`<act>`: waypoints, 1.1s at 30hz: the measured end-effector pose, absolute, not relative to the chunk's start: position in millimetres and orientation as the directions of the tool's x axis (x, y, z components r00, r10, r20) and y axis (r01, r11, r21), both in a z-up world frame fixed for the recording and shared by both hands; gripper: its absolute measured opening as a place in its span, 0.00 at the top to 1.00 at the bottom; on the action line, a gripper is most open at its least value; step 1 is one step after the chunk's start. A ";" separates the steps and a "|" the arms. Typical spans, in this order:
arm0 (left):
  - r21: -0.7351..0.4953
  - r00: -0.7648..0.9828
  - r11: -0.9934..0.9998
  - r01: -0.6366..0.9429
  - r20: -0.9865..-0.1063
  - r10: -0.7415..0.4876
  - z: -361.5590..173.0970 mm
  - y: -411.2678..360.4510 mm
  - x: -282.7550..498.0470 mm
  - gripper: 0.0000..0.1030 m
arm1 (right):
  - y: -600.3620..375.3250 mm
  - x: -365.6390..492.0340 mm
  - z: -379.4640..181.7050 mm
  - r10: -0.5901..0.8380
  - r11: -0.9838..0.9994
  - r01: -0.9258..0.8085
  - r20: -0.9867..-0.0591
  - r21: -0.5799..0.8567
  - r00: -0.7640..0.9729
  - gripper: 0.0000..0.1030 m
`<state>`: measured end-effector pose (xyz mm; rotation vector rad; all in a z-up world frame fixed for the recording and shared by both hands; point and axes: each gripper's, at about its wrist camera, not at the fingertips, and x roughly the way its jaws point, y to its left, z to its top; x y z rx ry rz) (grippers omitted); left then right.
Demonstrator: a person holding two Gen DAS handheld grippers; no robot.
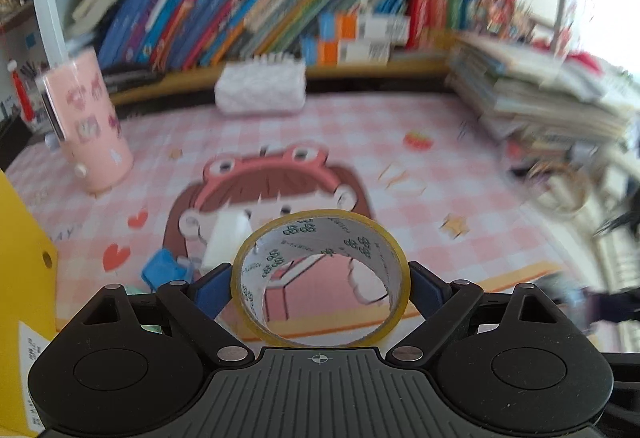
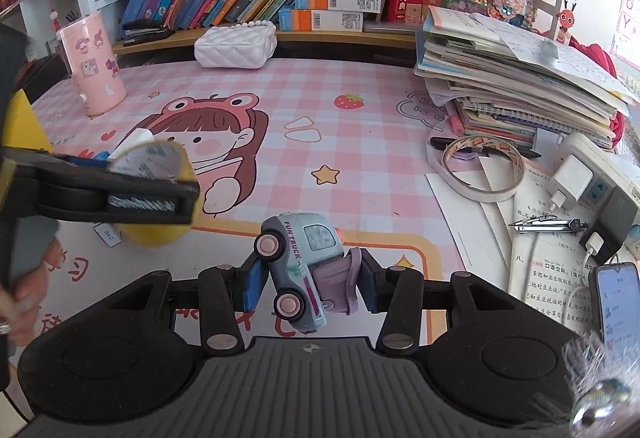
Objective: Organize objects
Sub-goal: 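Grasp the yellow tape roll with the left tool while the right tool grasps the grey toy car, then carry the tape roll and toy car in both tools toward the yellow box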
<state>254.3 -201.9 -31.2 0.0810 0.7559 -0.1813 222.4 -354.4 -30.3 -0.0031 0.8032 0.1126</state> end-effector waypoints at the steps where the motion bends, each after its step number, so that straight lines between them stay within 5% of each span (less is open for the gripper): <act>1: -0.006 0.725 0.981 0.194 -0.673 -0.147 -23.9 -199.4 248.1 0.11 | -354.0 222.8 -30.1 0.100 0.994 -0.101 -0.718 0.041 0.689 0.57; 33: -0.130 0.771 0.989 -0.071 -0.636 -0.028 0.8 5.1 54.1 0.11 | -173.9 110.5 -0.5 0.239 0.950 -0.313 -0.696 0.021 0.677 0.57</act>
